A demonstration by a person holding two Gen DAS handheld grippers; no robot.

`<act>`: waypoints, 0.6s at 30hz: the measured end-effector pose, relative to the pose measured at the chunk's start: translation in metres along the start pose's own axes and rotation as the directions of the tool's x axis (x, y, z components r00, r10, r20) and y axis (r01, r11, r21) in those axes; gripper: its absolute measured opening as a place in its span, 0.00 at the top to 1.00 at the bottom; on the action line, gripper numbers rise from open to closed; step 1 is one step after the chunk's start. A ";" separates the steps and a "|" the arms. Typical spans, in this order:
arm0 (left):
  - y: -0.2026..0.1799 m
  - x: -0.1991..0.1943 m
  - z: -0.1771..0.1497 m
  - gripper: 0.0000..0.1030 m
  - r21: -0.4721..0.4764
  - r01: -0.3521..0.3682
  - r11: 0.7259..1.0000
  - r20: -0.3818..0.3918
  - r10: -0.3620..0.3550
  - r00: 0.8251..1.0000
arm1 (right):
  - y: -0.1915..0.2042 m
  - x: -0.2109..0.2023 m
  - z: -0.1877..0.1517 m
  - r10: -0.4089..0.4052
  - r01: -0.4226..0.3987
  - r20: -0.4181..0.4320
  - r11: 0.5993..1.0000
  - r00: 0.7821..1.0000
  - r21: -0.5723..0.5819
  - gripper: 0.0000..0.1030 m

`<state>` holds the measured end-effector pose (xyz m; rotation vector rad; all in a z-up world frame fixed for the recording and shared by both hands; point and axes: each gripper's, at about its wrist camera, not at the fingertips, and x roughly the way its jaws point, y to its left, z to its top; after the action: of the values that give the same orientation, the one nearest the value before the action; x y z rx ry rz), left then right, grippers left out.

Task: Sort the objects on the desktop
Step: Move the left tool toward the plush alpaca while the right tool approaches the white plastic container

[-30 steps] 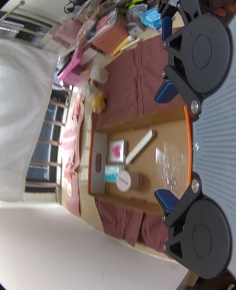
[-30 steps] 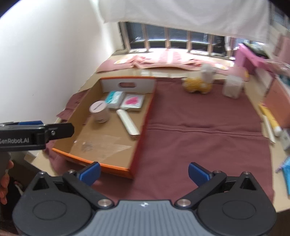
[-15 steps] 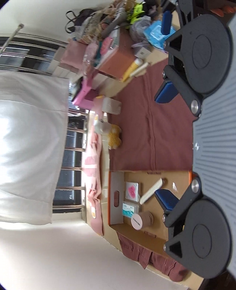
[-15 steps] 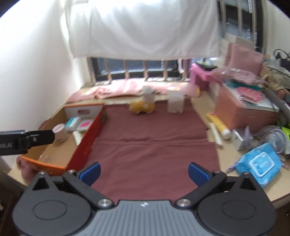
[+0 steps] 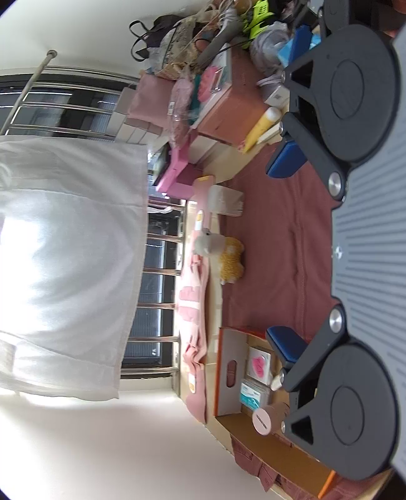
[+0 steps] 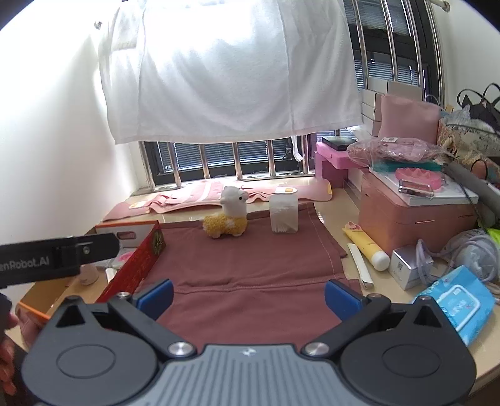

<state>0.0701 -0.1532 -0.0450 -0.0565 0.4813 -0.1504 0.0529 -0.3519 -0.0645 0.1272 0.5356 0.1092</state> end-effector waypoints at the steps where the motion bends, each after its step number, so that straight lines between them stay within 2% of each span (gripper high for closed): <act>1: -0.002 0.004 -0.001 0.00 -0.004 -0.003 1.000 0.008 0.003 1.000 | -0.002 0.004 -0.001 -0.002 0.002 0.004 1.000 1.000 0.000 0.00; 10: -0.011 0.039 -0.010 0.00 -0.045 -0.020 0.999 0.034 0.021 0.999 | -0.023 0.038 -0.006 -0.017 0.017 0.015 1.000 1.000 -0.009 0.00; 18: -0.016 0.071 -0.011 0.00 -0.013 -0.055 0.998 0.016 0.055 0.998 | -0.035 0.073 -0.002 -0.026 0.027 0.007 0.999 1.000 -0.040 0.00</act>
<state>0.1254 -0.1807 -0.0856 -0.0568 0.4674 -0.0932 0.1164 -0.3762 -0.1077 0.0811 0.5283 0.0937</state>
